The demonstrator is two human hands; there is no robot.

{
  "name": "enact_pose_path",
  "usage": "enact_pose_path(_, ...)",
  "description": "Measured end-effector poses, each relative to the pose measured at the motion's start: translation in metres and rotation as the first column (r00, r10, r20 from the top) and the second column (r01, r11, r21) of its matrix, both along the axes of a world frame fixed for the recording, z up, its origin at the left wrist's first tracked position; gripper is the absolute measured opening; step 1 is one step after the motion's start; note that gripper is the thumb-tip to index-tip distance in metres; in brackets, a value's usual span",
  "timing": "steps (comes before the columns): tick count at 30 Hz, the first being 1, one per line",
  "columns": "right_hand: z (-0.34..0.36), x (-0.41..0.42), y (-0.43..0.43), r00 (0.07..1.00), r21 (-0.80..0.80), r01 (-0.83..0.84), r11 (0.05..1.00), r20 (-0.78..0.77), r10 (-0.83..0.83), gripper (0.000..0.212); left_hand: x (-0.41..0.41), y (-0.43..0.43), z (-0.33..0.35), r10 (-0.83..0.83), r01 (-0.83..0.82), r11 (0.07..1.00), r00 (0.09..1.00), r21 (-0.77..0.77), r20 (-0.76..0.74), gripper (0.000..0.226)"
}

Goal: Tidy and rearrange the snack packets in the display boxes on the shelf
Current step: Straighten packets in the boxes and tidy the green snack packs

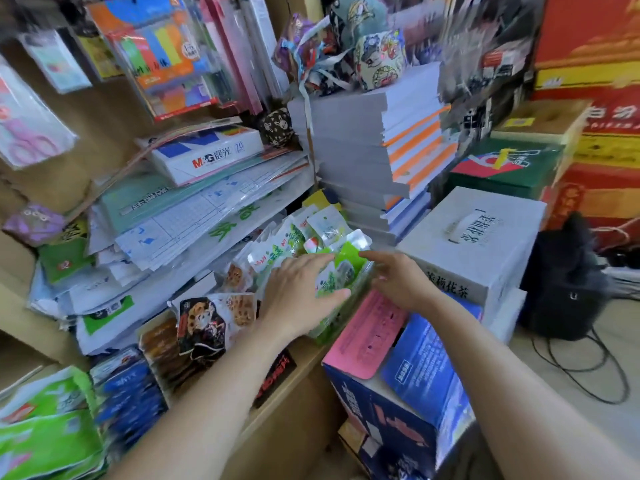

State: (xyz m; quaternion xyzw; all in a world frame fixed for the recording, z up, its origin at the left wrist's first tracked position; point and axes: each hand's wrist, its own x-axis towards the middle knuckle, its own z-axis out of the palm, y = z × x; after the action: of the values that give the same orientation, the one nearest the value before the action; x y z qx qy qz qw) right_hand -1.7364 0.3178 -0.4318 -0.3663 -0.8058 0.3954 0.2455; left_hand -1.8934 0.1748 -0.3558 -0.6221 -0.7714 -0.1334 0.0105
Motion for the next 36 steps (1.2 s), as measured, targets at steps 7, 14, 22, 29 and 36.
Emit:
enact_pose_path(7, -0.014, -0.009, 0.018, 1.000, 0.035, 0.000, 0.999, -0.003, 0.000, 0.071, -0.040, 0.046, -0.027, 0.121, -0.171, 0.956, 0.970, -0.237, -0.212, 0.095)
enact_pose_path(14, -0.005, -0.030, 0.013, 0.996, 0.088, -0.031, 0.996, 0.091, 0.022, 0.074, -0.036, 0.030, -0.027, 0.102, -0.090, 0.974, 0.994, -0.206, 0.048, 0.066)
enact_pose_path(22, 0.011, -0.017, 0.002, 0.998, 0.035, 0.044, 0.998, -0.046, -0.042, 0.021, 0.007, -0.014, -0.033, -0.251, 0.223, 0.967, 0.922, -0.124, -0.294, 0.041)
enact_pose_path(29, 0.014, -0.004, 0.001, 0.997, 0.084, 0.082, 0.993, -0.023, -0.080, 0.063, 0.021, -0.027, -0.061, -0.208, 0.213, 0.977, 0.900, -0.029, -0.383, 0.048)
enact_pose_path(36, 0.029, -0.012, -0.019, 0.964, 0.199, -0.228, 0.953, 0.184, 0.192, 0.052, 0.026, -0.036, -0.050, -0.140, 0.141, 0.990, 0.979, -0.007, -0.145, 0.033)
